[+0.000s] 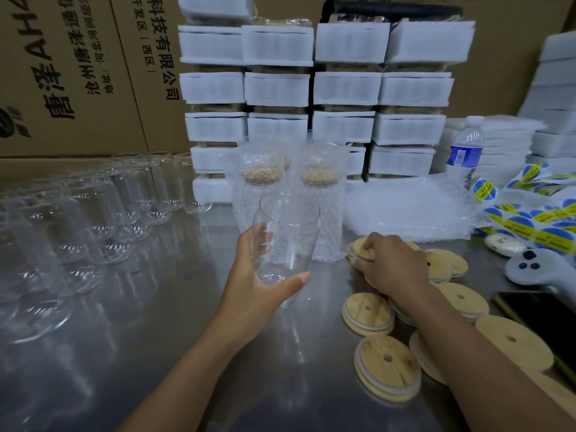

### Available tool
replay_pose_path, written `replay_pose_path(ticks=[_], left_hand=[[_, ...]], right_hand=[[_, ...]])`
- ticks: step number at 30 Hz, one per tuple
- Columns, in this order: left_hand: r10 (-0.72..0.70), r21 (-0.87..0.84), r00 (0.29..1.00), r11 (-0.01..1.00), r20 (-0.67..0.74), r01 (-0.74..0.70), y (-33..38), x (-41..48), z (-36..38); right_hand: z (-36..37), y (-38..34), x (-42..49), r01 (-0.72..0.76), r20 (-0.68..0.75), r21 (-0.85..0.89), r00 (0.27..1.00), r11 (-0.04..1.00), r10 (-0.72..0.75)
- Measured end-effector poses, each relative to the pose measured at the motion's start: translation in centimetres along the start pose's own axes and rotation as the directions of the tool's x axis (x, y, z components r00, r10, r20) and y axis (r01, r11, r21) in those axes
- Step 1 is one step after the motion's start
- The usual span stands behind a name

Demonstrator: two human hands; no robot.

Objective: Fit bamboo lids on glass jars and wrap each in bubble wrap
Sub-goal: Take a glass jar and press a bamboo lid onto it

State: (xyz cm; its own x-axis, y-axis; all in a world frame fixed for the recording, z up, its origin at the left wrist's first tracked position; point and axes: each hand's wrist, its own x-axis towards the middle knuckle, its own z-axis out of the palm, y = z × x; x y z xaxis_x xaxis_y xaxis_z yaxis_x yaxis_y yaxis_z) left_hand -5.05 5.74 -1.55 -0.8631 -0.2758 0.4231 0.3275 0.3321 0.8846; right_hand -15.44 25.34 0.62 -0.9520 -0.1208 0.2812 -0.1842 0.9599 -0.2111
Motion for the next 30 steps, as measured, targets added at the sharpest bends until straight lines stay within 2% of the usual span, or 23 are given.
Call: replay_pose_path(ticks=[3, 10, 13, 15, 17, 19, 21, 24, 30], left_hand=[[0.017, 0.016, 1.000, 1.000, 0.008, -0.017, -0.1, 0.0, 0.1], [0.054, 0.044, 0.998, 0.998, 0.008, -0.055, -0.5, 0.0, -0.1], [0.088, 0.081, 0.996, 0.993, -0.007, -0.087, -0.7, 0.1, -0.2], [0.100, 0.122, 0.995, 0.988, -0.018, -0.097, -0.8, 0.2, -0.3], [0.109, 0.146, 0.993, 0.984, -0.032, -0.104, -0.9, 0.2, -0.3], [0.121, 0.191, 0.992, 0.975, -0.037, -0.112, -0.9, 0.1, -0.3], [0.163, 0.257, 0.986, 0.955, -0.042, -0.147, -0.9, 0.1, -0.3], [0.204, 0.305, 0.977, 0.936, -0.054, -0.178, -0.5, 0.1, -0.2], [0.253, 0.458, 0.967, 0.861, -0.013, -0.219, 0.0, -0.5, -0.5]], right_hand=[[0.0, -0.1, 0.1, 0.010, -0.065, -0.015, 0.998, 1.000, -0.011], [0.4, 0.3, 0.5, -0.071, -0.003, 0.149, 0.997, 0.986, 0.072], [0.2, 0.0, 0.2, -0.044, -0.126, 0.294, 0.988, 0.955, 0.084], [0.0, -0.9, -0.5, 0.062, -0.294, 0.538, 0.948, 0.841, 0.118], [-0.7, -2.3, -1.6, 0.203, -0.375, 0.766, 0.912, 0.610, 0.167], [-1.6, -3.6, -2.9, 0.299, -0.389, 0.859, 0.909, 0.416, 0.150], [-2.4, -4.3, -4.0, 0.355, -0.399, 0.885, 0.912, 0.303, 0.098], [-3.1, -4.7, -4.8, 0.387, -0.400, 0.897, 0.916, 0.213, 0.022], [-2.8, -5.4, -5.9, 0.352, -0.319, 0.907, 0.932, 0.231, -0.171]])
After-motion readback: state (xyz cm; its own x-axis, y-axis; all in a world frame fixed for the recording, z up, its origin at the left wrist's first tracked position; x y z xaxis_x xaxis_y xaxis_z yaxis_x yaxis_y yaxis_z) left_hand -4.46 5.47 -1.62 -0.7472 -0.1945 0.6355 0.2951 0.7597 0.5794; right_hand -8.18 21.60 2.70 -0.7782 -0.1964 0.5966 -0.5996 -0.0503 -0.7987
